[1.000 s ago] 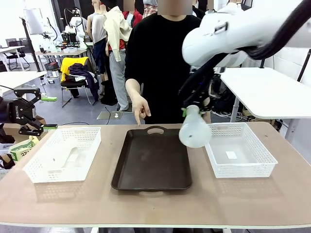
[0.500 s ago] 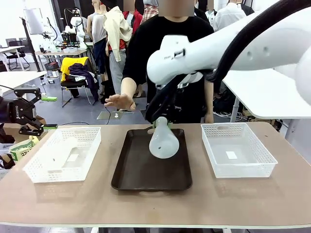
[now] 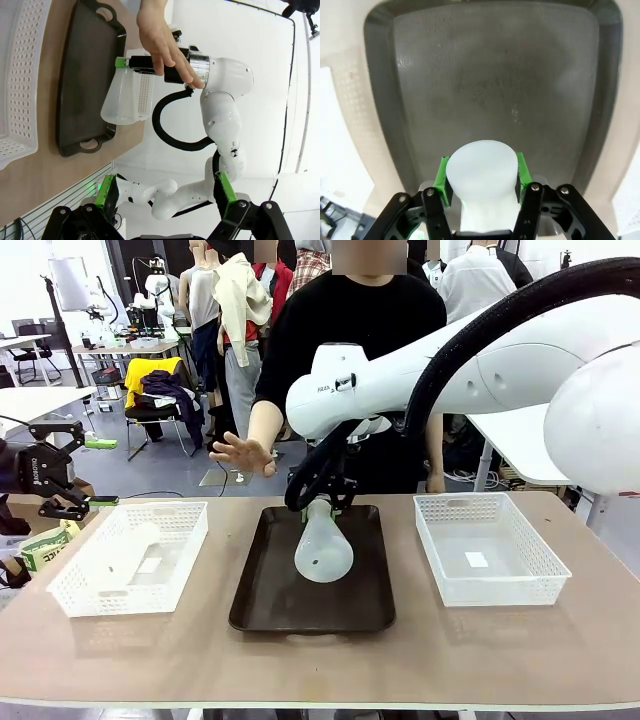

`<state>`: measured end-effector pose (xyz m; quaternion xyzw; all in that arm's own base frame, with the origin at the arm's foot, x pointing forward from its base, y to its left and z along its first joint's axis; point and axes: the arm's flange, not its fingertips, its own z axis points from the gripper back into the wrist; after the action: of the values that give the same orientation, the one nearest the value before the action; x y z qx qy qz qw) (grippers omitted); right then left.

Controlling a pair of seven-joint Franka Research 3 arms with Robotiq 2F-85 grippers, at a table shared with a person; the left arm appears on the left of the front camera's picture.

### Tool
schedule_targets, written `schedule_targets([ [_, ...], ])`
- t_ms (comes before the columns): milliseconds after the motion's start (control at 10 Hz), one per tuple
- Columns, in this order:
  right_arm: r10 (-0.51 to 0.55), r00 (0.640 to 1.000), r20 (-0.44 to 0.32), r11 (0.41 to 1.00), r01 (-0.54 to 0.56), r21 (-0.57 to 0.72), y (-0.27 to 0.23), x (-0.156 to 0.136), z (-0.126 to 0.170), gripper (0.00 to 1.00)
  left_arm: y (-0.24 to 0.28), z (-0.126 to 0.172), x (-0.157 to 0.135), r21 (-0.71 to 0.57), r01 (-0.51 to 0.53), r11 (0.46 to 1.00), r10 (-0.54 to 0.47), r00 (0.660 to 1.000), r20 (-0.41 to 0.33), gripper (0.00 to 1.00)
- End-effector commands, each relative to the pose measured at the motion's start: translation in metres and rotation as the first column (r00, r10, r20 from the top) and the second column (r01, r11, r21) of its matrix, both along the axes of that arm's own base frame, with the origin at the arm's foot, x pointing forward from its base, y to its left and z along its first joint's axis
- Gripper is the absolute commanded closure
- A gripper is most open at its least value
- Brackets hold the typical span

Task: Prepare the laboratory tools.
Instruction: While moving the picked Big flask to the Handle tray indicated by the person, stop as directed by the person, then place the picked Big flask upright in the Handle tray as instructed by the person.

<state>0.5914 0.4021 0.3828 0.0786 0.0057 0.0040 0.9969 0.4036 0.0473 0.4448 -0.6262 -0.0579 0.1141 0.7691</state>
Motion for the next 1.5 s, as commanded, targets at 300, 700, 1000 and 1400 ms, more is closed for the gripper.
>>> schedule_targets([
  [300, 0.004, 1.0, -0.002, 1.0, -0.004, -0.002, 0.0004, -0.0024, -0.0007, 1.0, 0.0011, 0.0028, -0.0013, -0.012, 0.001, 1.0, -0.002, 1.0, -0.007, 0.0],
  [700, 0.004, 1.0, -0.002, 1.0, -0.004, -0.002, 0.0004, -0.0024, -0.0007, 1.0, 0.0011, 0.0028, -0.0013, -0.012, 0.001, 1.0, -0.002, 1.0, -0.007, 0.0],
  [1000, 0.004, 1.0, -0.002, 1.0, -0.004, -0.002, 0.0004, -0.0024, -0.0007, 1.0, 0.0011, 0.0028, -0.0013, -0.012, 0.001, 1.0, -0.002, 1.0, -0.007, 0.0],
  [1400, 0.004, 1.0, -0.002, 1.0, -0.004, -0.002, 0.0004, -0.0024, -0.0007, 1.0, 0.0011, 0.0028, -0.0013, -0.012, 0.001, 1.0, -0.002, 1.0, -0.007, 0.0],
])
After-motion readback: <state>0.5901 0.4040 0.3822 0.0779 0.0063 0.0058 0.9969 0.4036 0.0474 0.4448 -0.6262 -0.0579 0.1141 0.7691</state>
